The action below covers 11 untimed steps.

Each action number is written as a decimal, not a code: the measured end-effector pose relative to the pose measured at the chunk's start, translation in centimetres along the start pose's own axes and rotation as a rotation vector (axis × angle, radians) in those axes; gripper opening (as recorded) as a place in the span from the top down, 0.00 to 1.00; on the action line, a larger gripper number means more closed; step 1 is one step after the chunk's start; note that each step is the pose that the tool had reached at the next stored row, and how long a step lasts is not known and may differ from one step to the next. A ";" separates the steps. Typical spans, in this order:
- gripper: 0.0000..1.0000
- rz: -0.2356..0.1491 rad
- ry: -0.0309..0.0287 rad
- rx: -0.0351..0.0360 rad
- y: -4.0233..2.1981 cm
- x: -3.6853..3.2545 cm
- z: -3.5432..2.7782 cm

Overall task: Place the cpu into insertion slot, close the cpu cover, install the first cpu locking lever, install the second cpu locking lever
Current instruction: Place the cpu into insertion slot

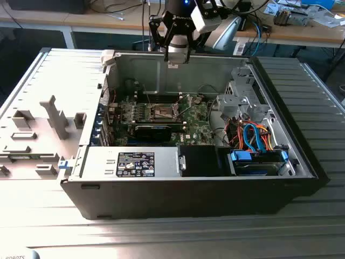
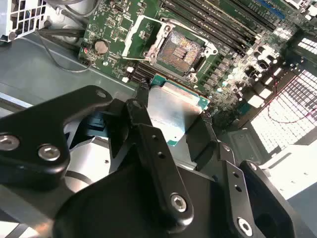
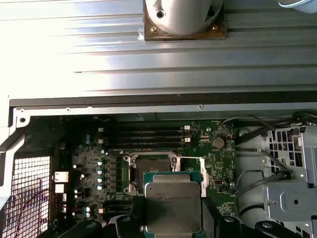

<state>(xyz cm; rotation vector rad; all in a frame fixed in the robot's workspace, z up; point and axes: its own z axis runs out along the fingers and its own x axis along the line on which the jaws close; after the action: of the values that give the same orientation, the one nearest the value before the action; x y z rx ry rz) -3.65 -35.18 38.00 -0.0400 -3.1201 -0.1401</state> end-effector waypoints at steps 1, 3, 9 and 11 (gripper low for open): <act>0.46 0.000 0.0001 0.0000 0.00 0.00 0.00; 0.46 0.000 0.0000 0.0000 0.00 0.07 0.00; 0.46 0.000 0.0001 0.0000 0.00 0.07 0.00; 0.46 0.000 0.0001 0.0001 -0.01 0.09 0.00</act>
<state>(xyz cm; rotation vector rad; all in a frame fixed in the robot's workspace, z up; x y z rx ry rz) -3.74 -35.19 38.00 -0.0401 -3.1200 -0.1400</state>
